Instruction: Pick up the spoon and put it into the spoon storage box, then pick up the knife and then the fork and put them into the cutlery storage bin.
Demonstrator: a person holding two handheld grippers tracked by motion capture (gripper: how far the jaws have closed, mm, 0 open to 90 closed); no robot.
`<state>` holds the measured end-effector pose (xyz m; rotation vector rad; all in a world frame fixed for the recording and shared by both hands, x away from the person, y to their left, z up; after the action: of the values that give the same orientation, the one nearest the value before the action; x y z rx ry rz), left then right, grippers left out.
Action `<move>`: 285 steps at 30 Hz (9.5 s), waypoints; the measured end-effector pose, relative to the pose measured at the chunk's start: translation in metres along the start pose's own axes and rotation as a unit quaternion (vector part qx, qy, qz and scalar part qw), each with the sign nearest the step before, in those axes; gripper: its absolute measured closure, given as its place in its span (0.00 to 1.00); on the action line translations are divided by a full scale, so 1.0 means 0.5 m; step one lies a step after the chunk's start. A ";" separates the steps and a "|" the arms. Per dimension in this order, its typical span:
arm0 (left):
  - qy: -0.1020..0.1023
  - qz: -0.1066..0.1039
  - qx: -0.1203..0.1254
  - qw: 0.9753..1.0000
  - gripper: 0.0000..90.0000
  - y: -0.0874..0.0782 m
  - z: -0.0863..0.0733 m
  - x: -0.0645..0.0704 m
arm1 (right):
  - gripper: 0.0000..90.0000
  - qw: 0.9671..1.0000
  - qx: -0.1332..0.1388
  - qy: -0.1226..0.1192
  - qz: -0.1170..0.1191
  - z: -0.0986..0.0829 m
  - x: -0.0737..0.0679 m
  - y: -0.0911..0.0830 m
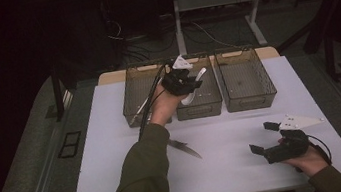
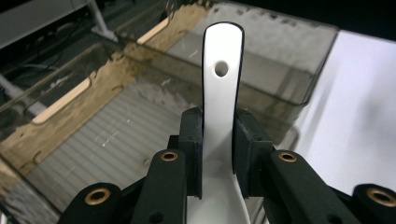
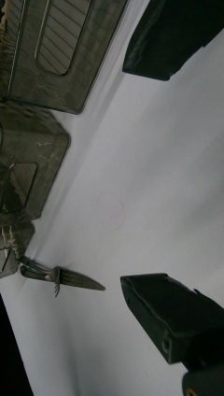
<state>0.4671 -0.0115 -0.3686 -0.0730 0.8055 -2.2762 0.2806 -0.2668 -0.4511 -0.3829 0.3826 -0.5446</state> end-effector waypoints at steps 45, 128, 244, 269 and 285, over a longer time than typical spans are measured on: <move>-0.029 -0.035 0.006 0.999 0.94 -0.115 -0.101 0.013 | 0.01 1.000 -0.001 0.001 -0.004 0.000 0.000 0.000; 0.025 -0.065 -0.110 0.991 0.99 -0.152 -0.362 0.013 | 0.01 1.000 -0.002 0.001 -0.007 0.000 0.002 0.002; 0.025 -0.024 -0.104 0.994 0.98 -0.092 -0.327 -0.007 | 0.01 1.000 -0.004 0.001 -0.006 -0.001 0.004 0.003; 0.033 -0.091 -0.116 0.989 0.99 -0.137 -0.322 0.027 | 0.01 1.000 -0.003 0.003 -0.005 -0.001 0.004 0.003; 0.033 -0.086 -0.128 0.988 0.99 -0.119 -0.330 0.024 | 0.01 1.000 -0.004 0.001 -0.004 -0.001 0.003 0.003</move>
<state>0.3773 0.1011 -0.4697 -0.1919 1.1632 -2.3327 0.2824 -0.2666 -0.4527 -0.3914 0.3857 -0.5520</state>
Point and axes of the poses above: each handheld gripper's, and its own axes: y roughly forward along the jaws, z roughly out of its top, x roughly to its right, the point moved 4 cm from there along y, roughly forward along the jaws, and after that the axes turned 12 degrees about z, right-handed, at the moved point
